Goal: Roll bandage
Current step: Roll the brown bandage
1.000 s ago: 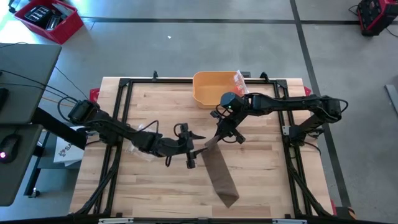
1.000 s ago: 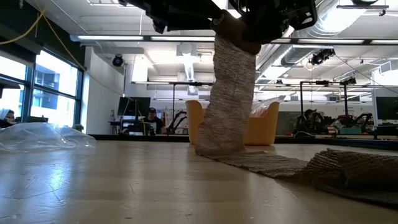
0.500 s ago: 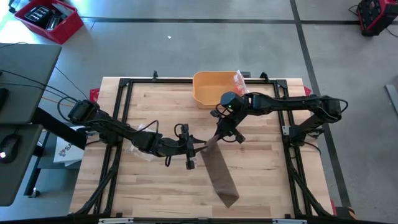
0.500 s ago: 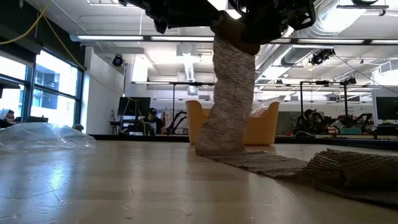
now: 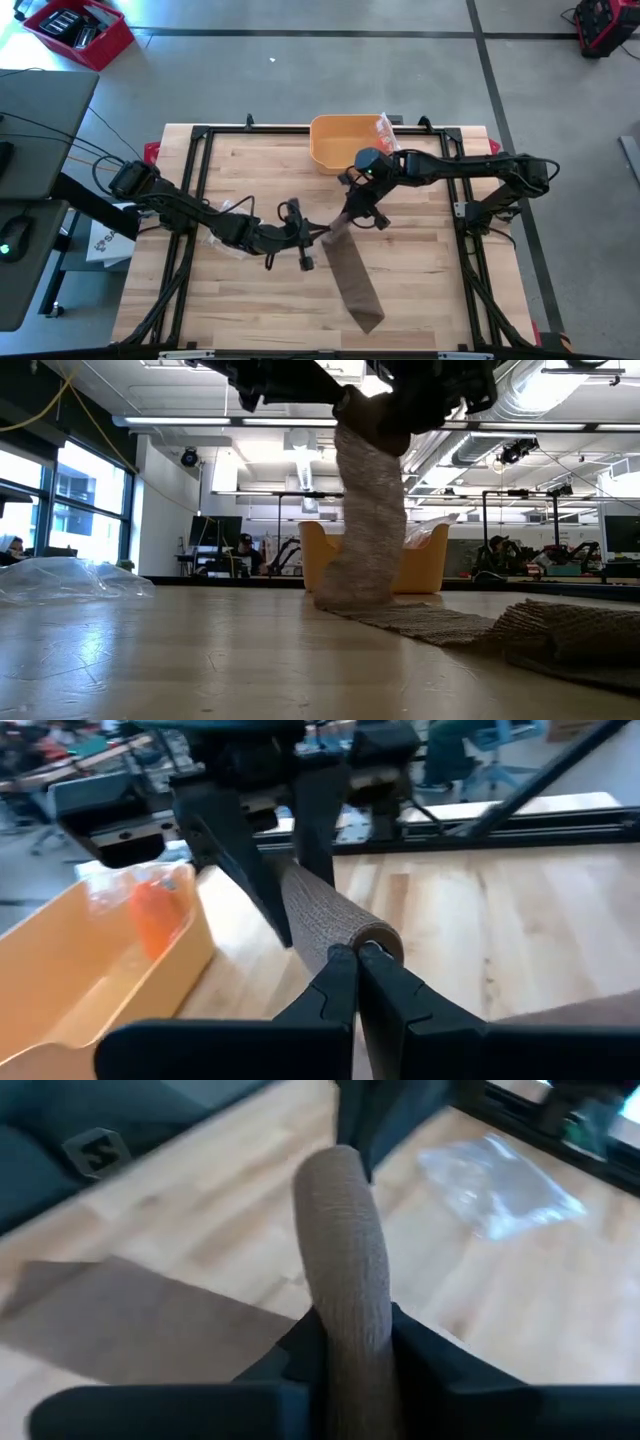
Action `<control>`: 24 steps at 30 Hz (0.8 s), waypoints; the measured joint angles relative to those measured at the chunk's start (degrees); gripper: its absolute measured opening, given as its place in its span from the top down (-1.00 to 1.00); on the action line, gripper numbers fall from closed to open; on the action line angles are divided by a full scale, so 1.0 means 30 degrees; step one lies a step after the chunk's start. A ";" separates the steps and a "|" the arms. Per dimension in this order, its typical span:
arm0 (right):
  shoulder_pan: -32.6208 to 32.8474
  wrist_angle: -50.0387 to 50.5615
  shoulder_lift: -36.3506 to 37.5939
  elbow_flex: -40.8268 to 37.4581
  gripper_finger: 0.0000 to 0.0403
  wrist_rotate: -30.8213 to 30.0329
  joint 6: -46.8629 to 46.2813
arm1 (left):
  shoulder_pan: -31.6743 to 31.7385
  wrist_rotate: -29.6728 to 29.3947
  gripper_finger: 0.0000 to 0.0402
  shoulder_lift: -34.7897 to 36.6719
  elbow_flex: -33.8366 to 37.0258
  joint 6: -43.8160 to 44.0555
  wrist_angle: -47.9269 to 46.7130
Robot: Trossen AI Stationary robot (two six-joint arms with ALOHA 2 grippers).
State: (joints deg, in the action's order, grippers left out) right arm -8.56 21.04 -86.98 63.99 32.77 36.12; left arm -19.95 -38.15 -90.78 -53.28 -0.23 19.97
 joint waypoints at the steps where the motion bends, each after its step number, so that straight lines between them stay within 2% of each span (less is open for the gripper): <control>1: 0.0014 -0.0147 0.0000 0.0000 0.59 -0.0540 -0.0040 | -0.0059 -0.0297 1.00 0.0000 0.0000 0.0039 0.0000; 5: 0.0001 -0.0612 0.0000 0.0000 0.32 -0.1510 -0.0238 | -0.0246 -0.1034 1.00 0.0000 -0.0015 0.0847 -0.0606; 10: 0.0001 -0.1008 0.0000 0.0000 0.03 -0.3711 -0.0418 | -0.0245 -0.1766 1.00 0.0000 -0.0029 0.2411 -0.1940; 18: 0.0000 -0.1555 0.0029 0.0044 -0.02 -0.5572 -0.0975 | -0.0267 -0.4967 1.00 -0.0029 -0.0029 0.5229 -0.4904; 24: -0.0006 -0.1669 0.0036 0.0051 -0.02 -0.5871 -0.1101 | -0.0268 -0.5087 1.00 -0.0029 -0.0029 0.6543 -0.5618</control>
State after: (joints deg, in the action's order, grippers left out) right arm -8.58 16.03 -86.87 64.14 15.16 32.82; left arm -20.75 -53.41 -90.87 -53.36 19.40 3.11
